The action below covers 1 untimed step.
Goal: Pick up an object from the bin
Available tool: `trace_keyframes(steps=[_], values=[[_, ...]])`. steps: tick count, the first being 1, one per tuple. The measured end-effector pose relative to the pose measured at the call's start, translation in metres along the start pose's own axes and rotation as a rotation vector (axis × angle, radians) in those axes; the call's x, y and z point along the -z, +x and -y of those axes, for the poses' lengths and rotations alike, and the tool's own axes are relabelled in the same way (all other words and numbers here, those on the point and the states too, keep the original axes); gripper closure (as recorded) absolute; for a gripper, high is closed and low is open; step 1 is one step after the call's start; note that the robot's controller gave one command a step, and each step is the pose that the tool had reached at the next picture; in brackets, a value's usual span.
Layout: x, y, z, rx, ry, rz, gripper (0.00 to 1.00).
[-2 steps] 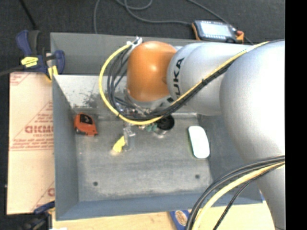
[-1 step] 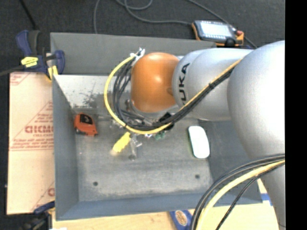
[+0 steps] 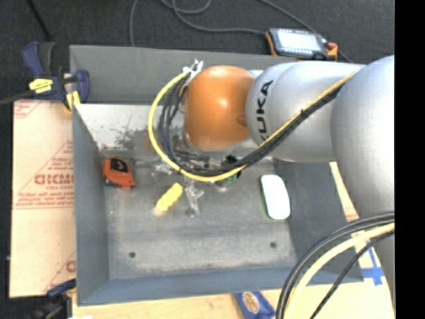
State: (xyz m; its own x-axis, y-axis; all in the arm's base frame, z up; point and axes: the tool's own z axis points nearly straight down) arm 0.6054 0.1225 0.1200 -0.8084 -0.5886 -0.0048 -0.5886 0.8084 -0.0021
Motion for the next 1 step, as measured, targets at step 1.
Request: trace_keyframes(steps=[1], values=[[-0.0345, 0.0074, 0.0099, -0.181, -0.002, 0.000, 0.00]])
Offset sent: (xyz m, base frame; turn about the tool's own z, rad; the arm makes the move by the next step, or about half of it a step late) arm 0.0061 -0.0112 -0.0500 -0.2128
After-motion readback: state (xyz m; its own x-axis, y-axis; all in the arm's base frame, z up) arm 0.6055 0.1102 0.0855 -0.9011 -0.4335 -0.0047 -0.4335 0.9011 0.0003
